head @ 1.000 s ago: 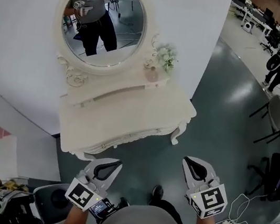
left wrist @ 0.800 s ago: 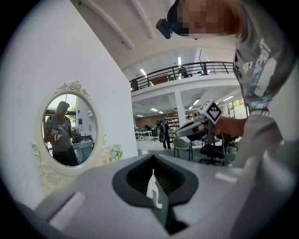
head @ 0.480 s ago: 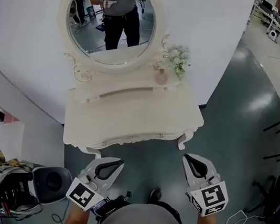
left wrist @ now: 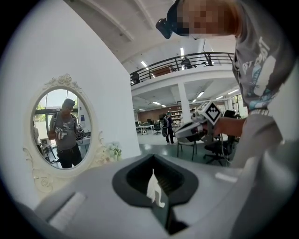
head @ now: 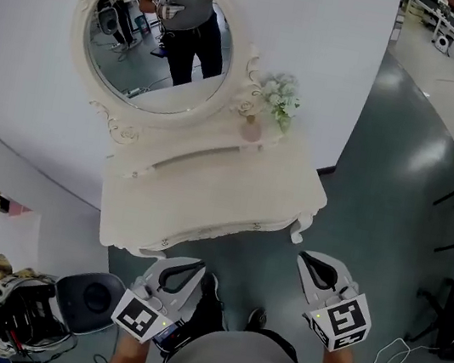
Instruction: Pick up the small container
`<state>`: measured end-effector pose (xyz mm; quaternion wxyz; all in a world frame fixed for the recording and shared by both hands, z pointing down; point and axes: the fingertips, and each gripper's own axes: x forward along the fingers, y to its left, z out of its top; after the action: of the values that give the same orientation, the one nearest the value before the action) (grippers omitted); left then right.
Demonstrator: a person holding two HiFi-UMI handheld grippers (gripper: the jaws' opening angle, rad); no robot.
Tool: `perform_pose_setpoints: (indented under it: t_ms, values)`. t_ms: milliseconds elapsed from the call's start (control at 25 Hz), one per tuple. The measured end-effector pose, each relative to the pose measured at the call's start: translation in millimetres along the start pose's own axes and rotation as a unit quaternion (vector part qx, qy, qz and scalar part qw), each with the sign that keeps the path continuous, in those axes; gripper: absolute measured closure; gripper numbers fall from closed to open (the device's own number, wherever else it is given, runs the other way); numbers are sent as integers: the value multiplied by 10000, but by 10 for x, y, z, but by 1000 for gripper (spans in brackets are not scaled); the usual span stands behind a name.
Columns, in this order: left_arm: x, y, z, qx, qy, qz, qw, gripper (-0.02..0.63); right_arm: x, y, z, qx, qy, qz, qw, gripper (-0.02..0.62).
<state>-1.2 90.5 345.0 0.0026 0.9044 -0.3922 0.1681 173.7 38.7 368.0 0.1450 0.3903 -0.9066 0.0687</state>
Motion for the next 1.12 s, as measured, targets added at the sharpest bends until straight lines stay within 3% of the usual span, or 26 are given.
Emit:
perform_pose_setpoints:
  t_ms: [520, 1120]
  values:
    - [858, 791, 119, 99, -302, -1099, 9934, 603, 435, -491, 122, 279, 310, -1050, 9936, 594]
    - [1021, 2085, 46, 169, -621, -1609, 9849, 603, 1469, -383, 727, 154, 376, -1603, 9862, 594]
